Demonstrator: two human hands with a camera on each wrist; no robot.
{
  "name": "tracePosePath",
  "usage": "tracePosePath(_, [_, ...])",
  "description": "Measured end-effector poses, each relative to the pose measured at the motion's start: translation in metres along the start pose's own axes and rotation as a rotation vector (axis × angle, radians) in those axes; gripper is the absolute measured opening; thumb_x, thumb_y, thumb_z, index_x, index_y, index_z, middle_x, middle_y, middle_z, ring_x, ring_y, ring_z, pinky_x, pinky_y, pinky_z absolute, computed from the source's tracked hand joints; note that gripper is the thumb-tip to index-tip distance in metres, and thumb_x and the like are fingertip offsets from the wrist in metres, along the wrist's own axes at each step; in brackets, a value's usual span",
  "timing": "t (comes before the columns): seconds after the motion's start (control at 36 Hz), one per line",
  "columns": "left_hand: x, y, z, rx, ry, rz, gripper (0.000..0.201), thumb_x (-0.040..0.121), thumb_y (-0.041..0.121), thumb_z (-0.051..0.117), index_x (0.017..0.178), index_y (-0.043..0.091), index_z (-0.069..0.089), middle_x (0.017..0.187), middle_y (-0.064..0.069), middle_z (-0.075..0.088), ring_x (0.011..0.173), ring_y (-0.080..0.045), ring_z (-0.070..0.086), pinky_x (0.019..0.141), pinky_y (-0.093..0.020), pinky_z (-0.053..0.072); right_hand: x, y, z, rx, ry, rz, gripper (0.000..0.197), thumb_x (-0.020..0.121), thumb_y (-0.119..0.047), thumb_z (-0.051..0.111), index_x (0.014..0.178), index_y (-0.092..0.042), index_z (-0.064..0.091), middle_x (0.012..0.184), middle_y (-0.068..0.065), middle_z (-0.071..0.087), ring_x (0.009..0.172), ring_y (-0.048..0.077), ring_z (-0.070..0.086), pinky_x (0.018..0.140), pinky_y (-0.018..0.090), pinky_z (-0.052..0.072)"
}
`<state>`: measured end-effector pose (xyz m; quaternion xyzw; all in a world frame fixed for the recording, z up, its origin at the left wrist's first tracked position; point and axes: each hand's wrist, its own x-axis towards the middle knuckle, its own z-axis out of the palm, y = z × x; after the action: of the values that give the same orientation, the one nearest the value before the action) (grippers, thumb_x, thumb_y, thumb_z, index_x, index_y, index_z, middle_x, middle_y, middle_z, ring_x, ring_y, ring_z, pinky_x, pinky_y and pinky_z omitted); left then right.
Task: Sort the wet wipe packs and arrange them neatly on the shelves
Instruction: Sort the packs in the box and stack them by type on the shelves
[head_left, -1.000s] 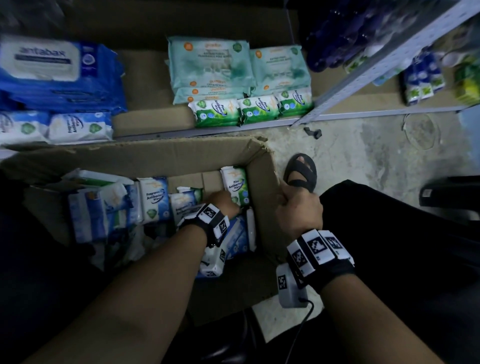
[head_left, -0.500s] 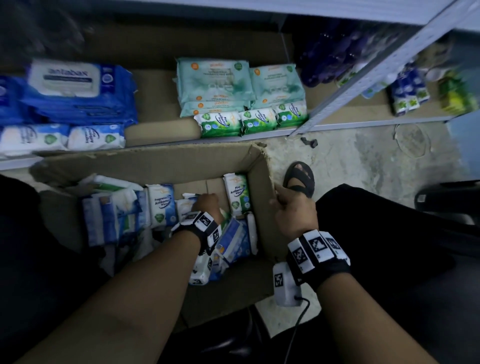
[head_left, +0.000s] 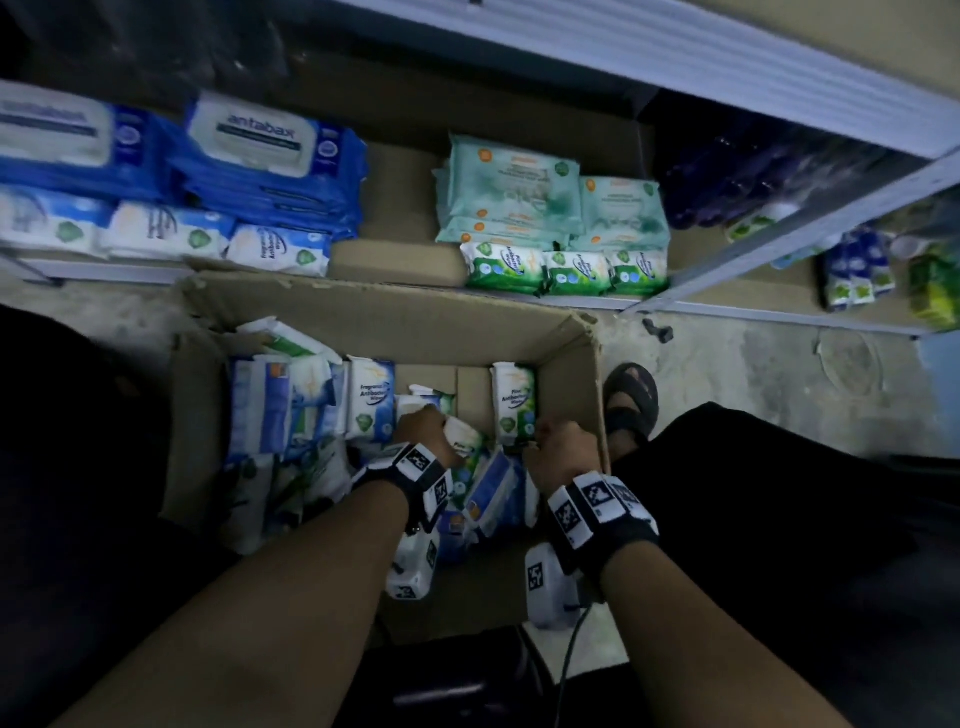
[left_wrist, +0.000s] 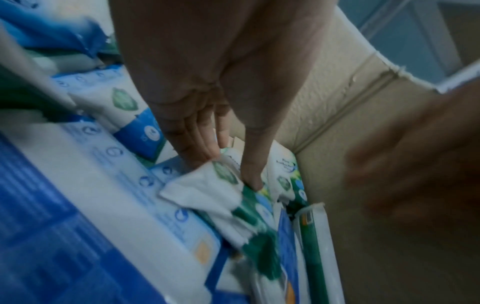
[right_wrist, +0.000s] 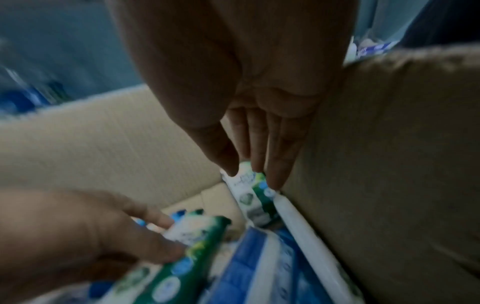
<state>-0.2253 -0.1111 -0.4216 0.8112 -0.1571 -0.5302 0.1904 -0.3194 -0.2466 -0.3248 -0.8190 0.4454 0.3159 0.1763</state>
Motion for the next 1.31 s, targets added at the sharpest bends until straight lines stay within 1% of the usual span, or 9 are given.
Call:
tracePosePath(0.08, [-0.001, -0.004, -0.009, 0.023, -0.045, 0.003, 0.046, 0.075, 0.046, 0.081, 0.090, 0.006, 0.063, 0.111, -0.014, 0.066, 0.101, -0.029, 0.064, 0.077, -0.036, 0.050, 0.016, 0.000, 0.020, -0.052, -0.079, 0.087, 0.022, 0.097, -0.018, 0.054, 0.112, -0.005, 0.063, 0.115, 0.017, 0.065, 0.103, 0.035, 0.063, 0.070, 0.029, 0.044])
tracePosePath(0.19, [0.000, -0.014, -0.008, -0.031, -0.023, -0.073, 0.047, 0.074, 0.034, 0.082, 0.112, 0.008, 0.069, 0.112, -0.009, 0.069, 0.105, -0.025, 0.066, 0.074, -0.024, 0.045, 0.034, 0.002, 0.039, -0.193, -0.118, 0.052, 0.012, 0.098, -0.013, 0.053, 0.106, -0.006, 0.058, 0.117, 0.017, 0.065, 0.103, 0.033, 0.064, 0.069, 0.029, 0.045])
tracePosePath(0.33, [-0.004, -0.020, -0.026, -0.051, -0.183, -0.044, 0.037, 0.068, 0.037, 0.087, 0.064, 0.009, 0.062, 0.069, -0.002, 0.059, 0.059, -0.015, 0.057, 0.039, -0.020, 0.037, 0.049, 0.005, 0.047, -0.331, -0.132, 0.000, 0.027, 0.100, -0.015, 0.050, 0.123, -0.003, 0.058, 0.119, 0.017, 0.064, 0.107, 0.032, 0.063, 0.083, 0.035, 0.052])
tracePosePath(0.5, [-0.011, -0.029, -0.023, -0.111, -0.127, 0.041, 0.051, 0.071, 0.030, 0.085, 0.110, 0.008, 0.061, 0.108, -0.010, 0.064, 0.093, -0.025, 0.061, 0.067, -0.030, 0.048, 0.066, 0.013, 0.061, -0.327, -0.186, -0.060, 0.022, 0.100, -0.012, 0.048, 0.093, 0.000, 0.063, 0.094, 0.017, 0.064, 0.092, 0.030, 0.065, 0.089, 0.041, 0.055])
tracePosePath(0.64, [-0.020, -0.032, -0.024, -0.207, -0.119, 0.009, 0.066, 0.080, 0.025, 0.079, 0.136, 0.013, 0.045, 0.133, -0.007, 0.054, 0.116, -0.026, 0.056, 0.081, -0.028, 0.043, 0.055, 0.011, 0.046, -0.286, -0.268, -0.095, 0.033, 0.102, -0.017, 0.045, 0.131, -0.005, 0.056, 0.129, 0.016, 0.058, 0.122, 0.031, 0.055, 0.084, 0.021, 0.038])
tracePosePath(0.75, [-0.033, -0.033, -0.031, -0.218, -0.071, 0.011, 0.063, 0.081, 0.026, 0.078, 0.135, 0.017, 0.047, 0.136, -0.004, 0.053, 0.117, -0.022, 0.055, 0.078, -0.023, 0.039, 0.040, 0.011, 0.027, -0.259, -0.281, -0.211, 0.016, 0.095, -0.017, 0.060, 0.109, -0.011, 0.054, 0.112, 0.004, 0.059, 0.110, 0.028, 0.059, 0.074, 0.022, 0.039])
tracePosePath(0.97, [-0.065, -0.022, -0.048, -0.204, 0.044, 0.059, 0.046, 0.086, 0.029, 0.073, 0.127, 0.014, 0.055, 0.120, -0.001, 0.056, 0.099, -0.017, 0.052, 0.073, -0.021, 0.036, 0.008, 0.003, -0.002, -0.103, -0.325, -0.213, 0.048, 0.088, -0.035, 0.070, 0.132, -0.020, 0.058, 0.132, 0.005, 0.058, 0.117, 0.025, 0.057, 0.099, 0.035, 0.049])
tracePosePath(1.11, [-0.089, -0.015, -0.051, -0.226, 0.145, 0.076, 0.049, 0.085, 0.033, 0.073, 0.128, 0.018, 0.055, 0.127, -0.003, 0.059, 0.112, -0.024, 0.058, 0.078, -0.024, 0.039, -0.014, 0.001, -0.019, 0.159, -0.239, -0.230, 0.029, 0.084, -0.035, 0.076, 0.109, -0.022, 0.073, 0.120, -0.003, 0.066, 0.115, 0.015, 0.058, 0.089, 0.017, 0.042])
tracePosePath(1.31, [-0.123, -0.008, -0.052, -0.367, 0.268, 0.164, 0.042, 0.083, 0.027, 0.075, 0.122, 0.022, 0.059, 0.116, -0.004, 0.069, 0.101, -0.023, 0.066, 0.088, -0.036, 0.053, -0.048, -0.007, -0.032, 0.667, -0.190, -0.271, 0.009, 0.074, -0.013, 0.084, 0.075, -0.011, 0.076, 0.072, 0.017, 0.072, 0.060, 0.019, 0.069, 0.059, 0.031, 0.059])
